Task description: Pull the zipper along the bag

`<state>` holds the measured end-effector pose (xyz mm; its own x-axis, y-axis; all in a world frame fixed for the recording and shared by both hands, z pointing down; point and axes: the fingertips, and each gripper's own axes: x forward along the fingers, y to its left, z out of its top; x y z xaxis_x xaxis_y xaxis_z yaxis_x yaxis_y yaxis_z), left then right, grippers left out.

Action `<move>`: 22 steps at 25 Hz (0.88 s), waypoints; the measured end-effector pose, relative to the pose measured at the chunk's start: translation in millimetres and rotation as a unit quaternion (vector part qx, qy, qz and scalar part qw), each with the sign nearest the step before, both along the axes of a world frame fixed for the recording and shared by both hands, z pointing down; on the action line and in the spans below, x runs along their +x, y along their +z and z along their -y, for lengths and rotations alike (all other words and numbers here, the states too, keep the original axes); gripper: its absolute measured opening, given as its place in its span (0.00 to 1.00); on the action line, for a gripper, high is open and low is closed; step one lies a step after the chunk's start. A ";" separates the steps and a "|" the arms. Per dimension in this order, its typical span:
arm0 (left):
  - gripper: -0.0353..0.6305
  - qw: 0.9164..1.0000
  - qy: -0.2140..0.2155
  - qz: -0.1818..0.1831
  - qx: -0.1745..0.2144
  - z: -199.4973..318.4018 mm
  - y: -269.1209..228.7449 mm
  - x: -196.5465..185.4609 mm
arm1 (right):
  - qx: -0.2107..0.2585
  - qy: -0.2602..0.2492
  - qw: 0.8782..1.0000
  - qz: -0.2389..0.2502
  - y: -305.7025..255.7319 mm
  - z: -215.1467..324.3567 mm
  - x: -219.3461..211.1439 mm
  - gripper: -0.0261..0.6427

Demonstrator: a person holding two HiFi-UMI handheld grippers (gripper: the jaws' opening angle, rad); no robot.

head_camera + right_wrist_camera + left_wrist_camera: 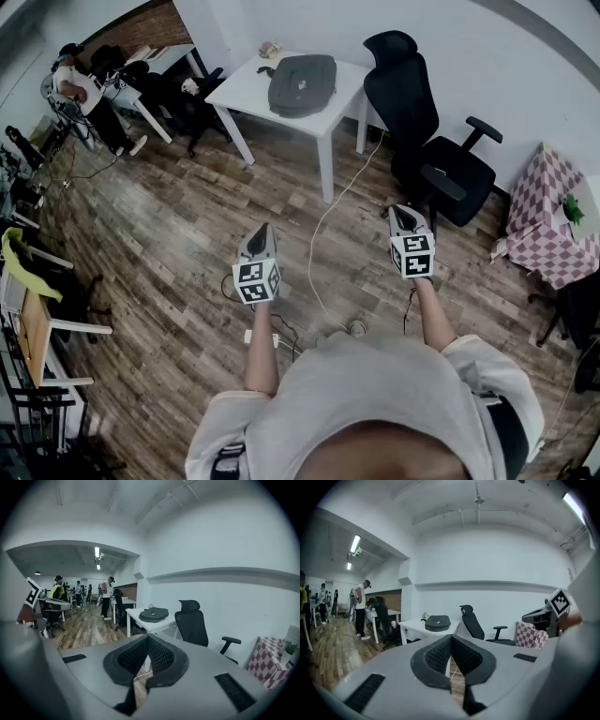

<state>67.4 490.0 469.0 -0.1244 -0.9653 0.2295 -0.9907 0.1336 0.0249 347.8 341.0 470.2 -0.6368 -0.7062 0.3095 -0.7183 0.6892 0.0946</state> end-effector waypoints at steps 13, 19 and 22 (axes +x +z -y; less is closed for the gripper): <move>0.09 1.000 -0.009 0.001 -0.006 6.8 3.6 24.7 | -0.005 -0.020 1.000 0.012 4.6 9.0 11.9 0.06; 0.09 1.000 -0.013 0.004 -0.012 16.2 9.5 43.6 | -0.009 -0.041 0.999 0.007 17.0 13.8 15.8 0.06; 0.09 1.000 -0.014 0.005 -0.014 21.6 13.0 50.4 | -0.011 -0.048 0.999 0.001 22.8 17.8 17.4 0.06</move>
